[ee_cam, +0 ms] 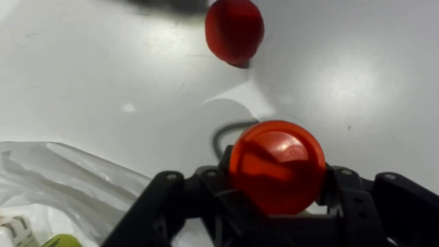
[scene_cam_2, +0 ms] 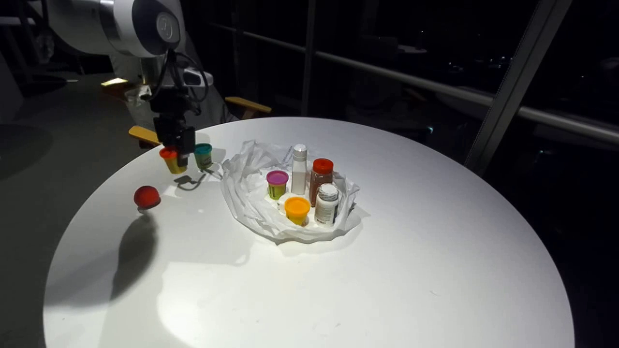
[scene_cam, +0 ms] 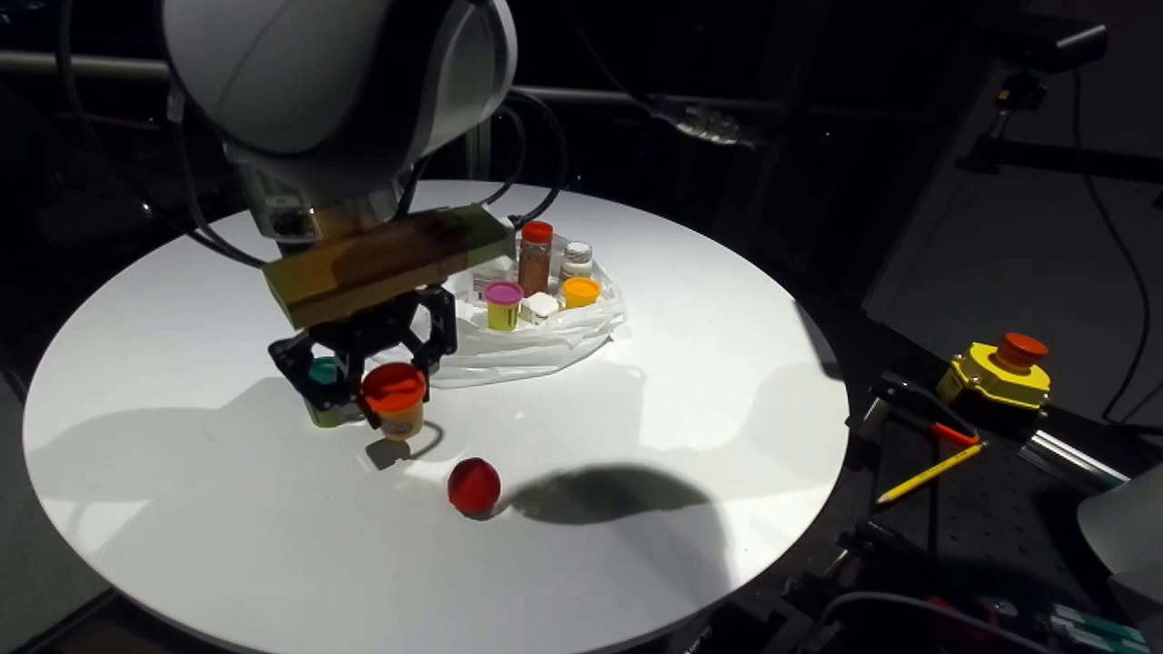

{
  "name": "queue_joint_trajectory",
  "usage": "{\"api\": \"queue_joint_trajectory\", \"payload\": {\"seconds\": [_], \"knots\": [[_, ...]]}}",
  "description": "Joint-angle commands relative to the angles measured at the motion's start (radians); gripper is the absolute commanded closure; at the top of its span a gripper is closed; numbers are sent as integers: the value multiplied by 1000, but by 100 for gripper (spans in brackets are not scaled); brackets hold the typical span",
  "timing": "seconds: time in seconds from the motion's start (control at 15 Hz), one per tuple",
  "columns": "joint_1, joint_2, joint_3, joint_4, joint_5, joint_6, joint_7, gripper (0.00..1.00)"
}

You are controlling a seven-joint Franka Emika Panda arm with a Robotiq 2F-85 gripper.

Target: Pick up the objects on the table and put them on the plastic

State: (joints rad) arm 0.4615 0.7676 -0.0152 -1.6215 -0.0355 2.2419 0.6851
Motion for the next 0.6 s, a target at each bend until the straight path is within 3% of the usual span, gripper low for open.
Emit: {"api": "queue_joint_trajectory", "payload": {"seconds": [0.0, 0.27, 0.53], "knots": [[-49, -111, -19, -40, -6, -48, 41, 78], [-153, -109, -29, 15, 7, -110, -1, 78], [-239, -13, -23, 107, 16, -118, -58, 78]]}}
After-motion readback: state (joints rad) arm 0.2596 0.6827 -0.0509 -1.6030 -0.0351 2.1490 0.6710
